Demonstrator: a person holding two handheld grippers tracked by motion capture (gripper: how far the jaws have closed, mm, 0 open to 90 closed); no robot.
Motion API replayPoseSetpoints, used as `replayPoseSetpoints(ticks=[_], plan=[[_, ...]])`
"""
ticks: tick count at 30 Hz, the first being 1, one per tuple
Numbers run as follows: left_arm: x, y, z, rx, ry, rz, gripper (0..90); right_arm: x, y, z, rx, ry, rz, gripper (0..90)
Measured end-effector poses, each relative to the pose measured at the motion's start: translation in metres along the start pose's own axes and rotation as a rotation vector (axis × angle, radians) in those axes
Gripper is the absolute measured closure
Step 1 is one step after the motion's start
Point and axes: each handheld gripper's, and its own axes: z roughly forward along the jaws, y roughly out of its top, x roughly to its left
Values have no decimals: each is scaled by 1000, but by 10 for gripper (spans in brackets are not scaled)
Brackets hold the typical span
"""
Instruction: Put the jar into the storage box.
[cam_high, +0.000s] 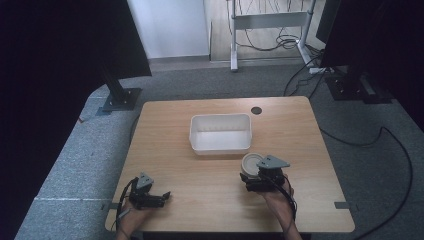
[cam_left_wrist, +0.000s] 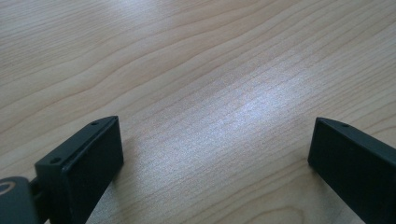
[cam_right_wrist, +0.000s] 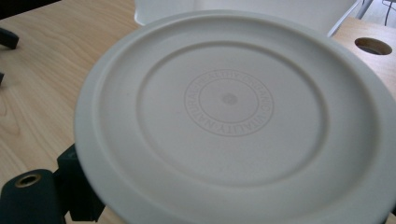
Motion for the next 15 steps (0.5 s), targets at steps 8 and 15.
replayPoseSetpoints(ticks=[8,15], plan=[[0,0,0,0,0,0,29,-3,16,9,-6,-13,-2,94],[0,0,0,0,0,0,29,-4,30,20,-9,-24,-5,94]])
